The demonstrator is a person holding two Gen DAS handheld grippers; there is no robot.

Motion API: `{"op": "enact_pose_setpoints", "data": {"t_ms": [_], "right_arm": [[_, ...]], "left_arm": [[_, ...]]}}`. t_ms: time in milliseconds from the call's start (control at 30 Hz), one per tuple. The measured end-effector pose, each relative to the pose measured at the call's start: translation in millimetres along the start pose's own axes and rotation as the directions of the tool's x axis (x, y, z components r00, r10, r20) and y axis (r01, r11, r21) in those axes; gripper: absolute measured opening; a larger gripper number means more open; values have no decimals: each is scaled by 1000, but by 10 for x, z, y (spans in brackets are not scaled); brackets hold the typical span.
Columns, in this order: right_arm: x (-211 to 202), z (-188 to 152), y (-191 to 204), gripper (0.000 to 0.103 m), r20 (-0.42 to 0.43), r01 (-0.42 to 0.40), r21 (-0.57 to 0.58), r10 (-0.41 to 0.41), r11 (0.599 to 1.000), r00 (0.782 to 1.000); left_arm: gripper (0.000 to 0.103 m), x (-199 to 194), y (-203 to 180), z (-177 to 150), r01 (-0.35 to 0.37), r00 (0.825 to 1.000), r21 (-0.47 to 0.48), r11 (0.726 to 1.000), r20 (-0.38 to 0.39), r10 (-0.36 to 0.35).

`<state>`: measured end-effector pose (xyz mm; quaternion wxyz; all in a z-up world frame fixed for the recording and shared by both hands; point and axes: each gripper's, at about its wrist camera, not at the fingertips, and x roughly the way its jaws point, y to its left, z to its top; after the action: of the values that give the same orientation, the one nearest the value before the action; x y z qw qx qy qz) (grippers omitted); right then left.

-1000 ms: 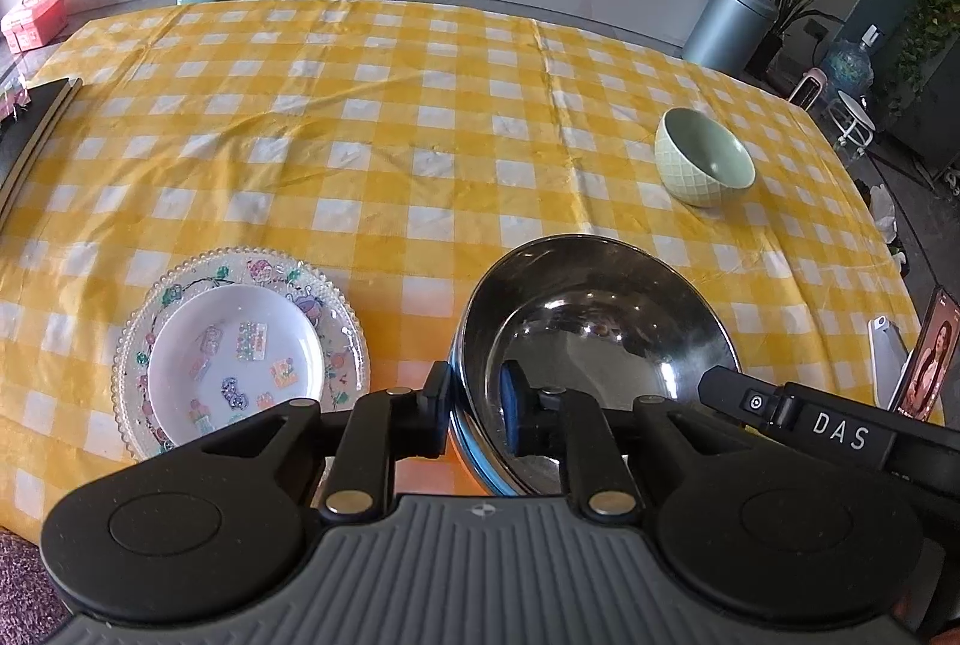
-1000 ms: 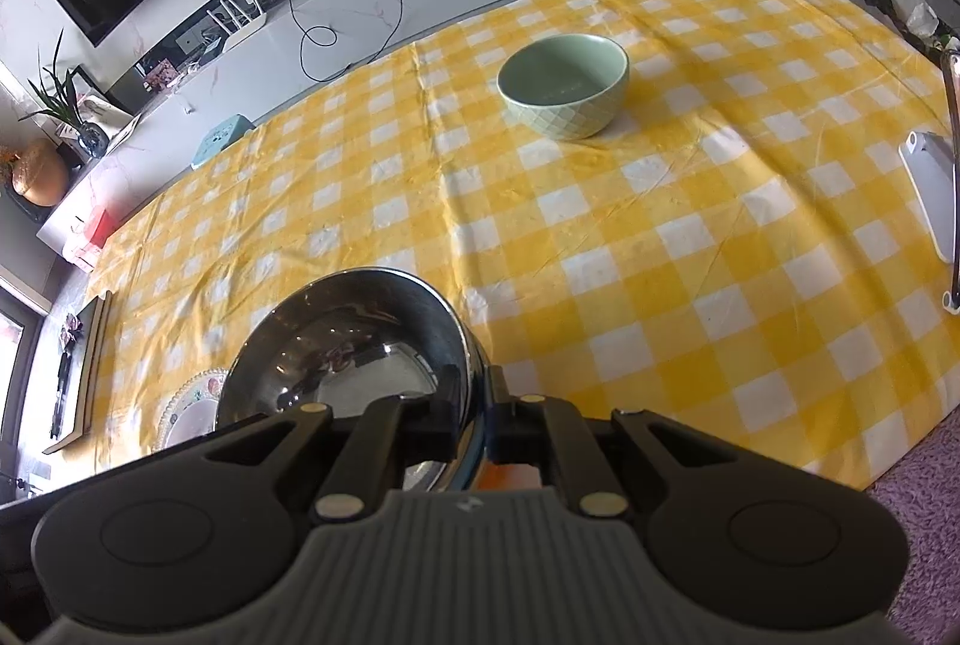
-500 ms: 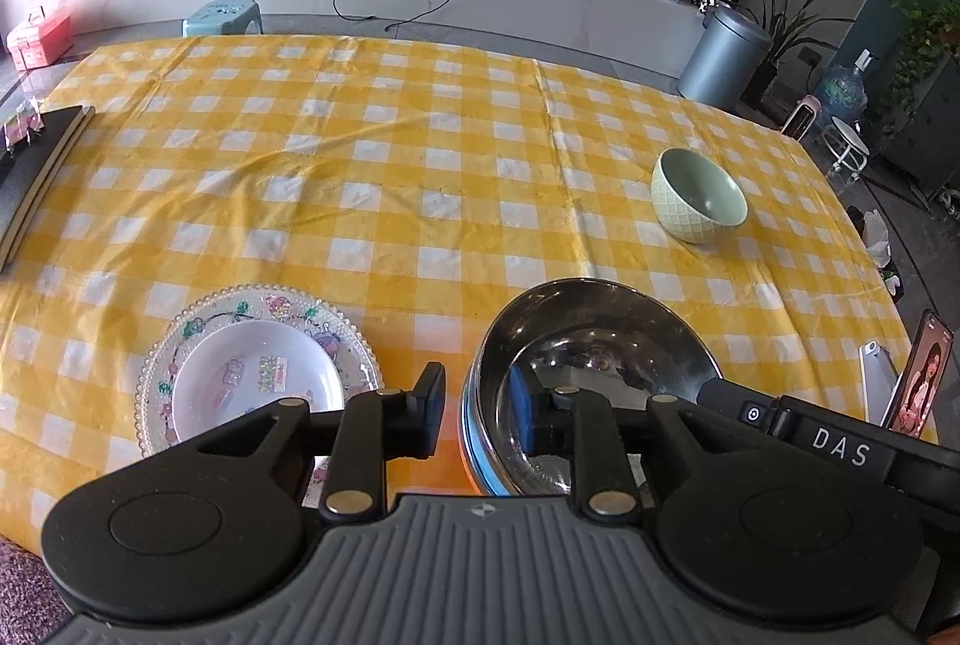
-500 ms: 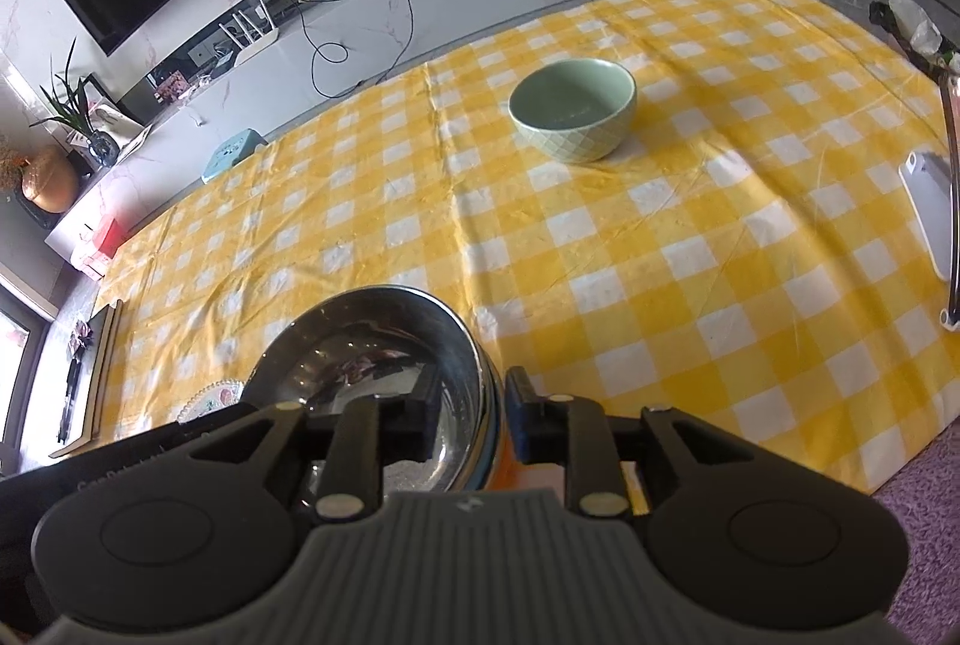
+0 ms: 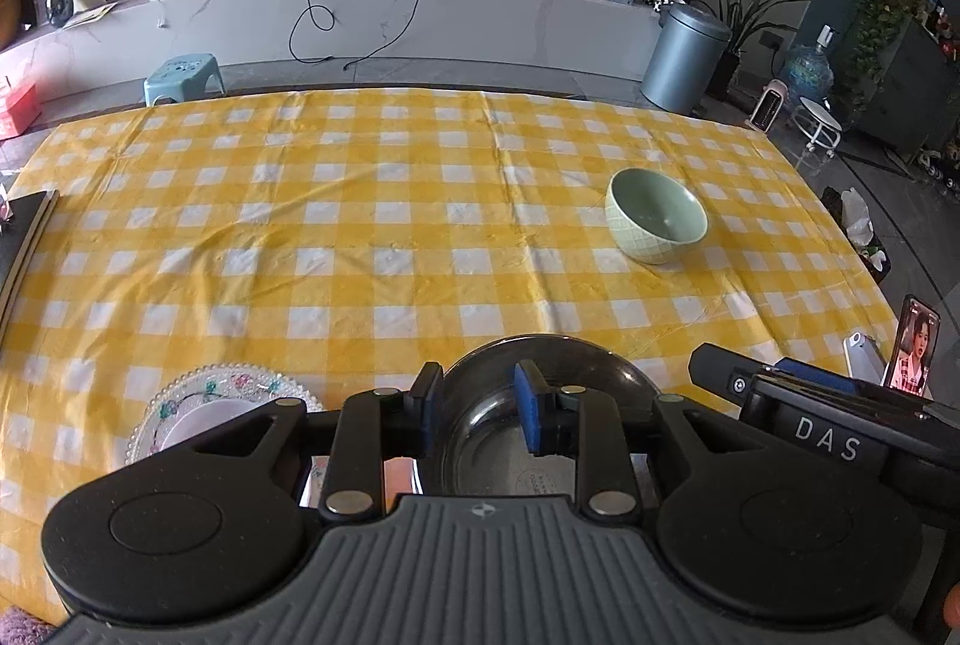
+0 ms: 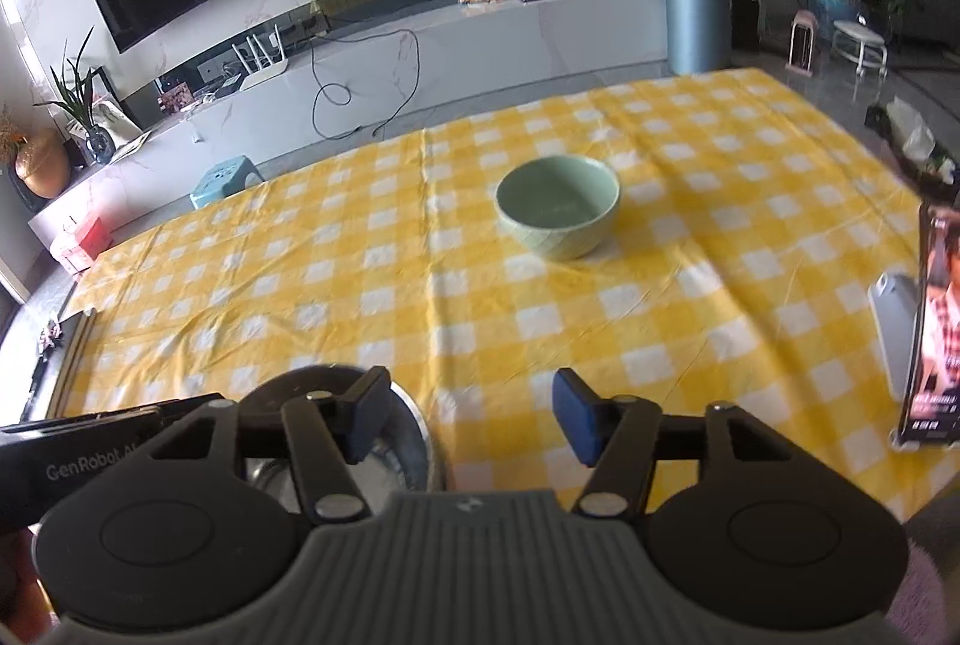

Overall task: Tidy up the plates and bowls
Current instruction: 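Open both tools and lift them off the blue bowl, then move both tools to the pale green bowl and close them on its rim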

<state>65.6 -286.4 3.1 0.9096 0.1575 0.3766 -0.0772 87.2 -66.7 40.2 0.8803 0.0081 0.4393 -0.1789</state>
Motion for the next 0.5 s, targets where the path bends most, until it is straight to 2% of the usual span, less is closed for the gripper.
{"op": "enact_pose_setpoints", "data": {"t_ms": [300,500], "right_arm": [[166,138,-281,68,36,70,2,-70,998,997],[341,242,-516,69,40,103,40,-104,994,994]], "left_arm": [[33,219,-254,236,49,999,55,997,-13,-48],[44,396,-437,462,76,997,97,992,-16,-75]]}}
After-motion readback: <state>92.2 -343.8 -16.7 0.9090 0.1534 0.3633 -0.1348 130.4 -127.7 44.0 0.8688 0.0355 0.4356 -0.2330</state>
